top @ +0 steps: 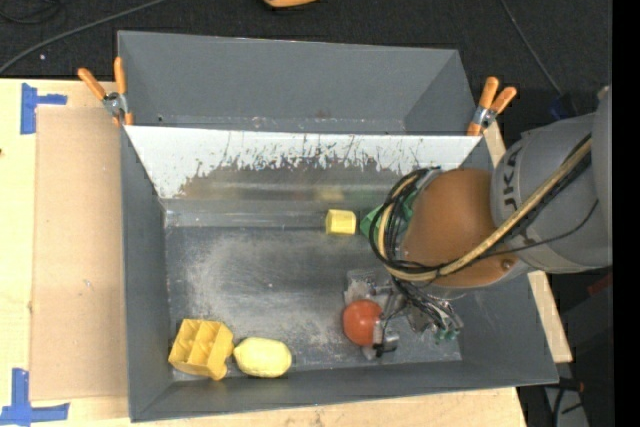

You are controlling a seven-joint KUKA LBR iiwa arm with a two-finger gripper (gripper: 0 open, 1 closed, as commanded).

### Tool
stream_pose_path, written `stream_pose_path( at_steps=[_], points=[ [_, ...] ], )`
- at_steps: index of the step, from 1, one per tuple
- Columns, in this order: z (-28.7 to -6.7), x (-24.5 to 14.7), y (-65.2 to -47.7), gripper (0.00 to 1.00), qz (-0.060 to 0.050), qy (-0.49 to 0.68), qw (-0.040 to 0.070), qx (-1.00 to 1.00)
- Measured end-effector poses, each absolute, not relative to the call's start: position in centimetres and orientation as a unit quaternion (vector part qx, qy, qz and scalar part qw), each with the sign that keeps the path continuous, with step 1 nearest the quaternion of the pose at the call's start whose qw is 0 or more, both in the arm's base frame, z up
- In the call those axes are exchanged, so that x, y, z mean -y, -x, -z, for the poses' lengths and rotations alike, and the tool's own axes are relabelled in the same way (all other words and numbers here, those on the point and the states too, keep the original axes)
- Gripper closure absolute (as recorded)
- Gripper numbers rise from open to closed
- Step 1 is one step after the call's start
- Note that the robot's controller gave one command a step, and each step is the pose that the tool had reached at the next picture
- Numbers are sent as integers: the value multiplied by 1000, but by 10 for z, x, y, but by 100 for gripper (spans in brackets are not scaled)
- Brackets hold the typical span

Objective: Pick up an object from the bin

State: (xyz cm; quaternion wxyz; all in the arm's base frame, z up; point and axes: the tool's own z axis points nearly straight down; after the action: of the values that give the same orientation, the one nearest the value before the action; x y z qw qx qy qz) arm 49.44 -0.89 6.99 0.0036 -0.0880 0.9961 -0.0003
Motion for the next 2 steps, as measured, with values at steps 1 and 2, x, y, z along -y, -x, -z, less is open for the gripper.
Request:
stream_pose_path(
  at_steps=[1,2],
  points=[
    [-70,9,-494,100,0,88,4,-996],
    [-132,23,-486,100,0,80,0,-997]
  ],
)
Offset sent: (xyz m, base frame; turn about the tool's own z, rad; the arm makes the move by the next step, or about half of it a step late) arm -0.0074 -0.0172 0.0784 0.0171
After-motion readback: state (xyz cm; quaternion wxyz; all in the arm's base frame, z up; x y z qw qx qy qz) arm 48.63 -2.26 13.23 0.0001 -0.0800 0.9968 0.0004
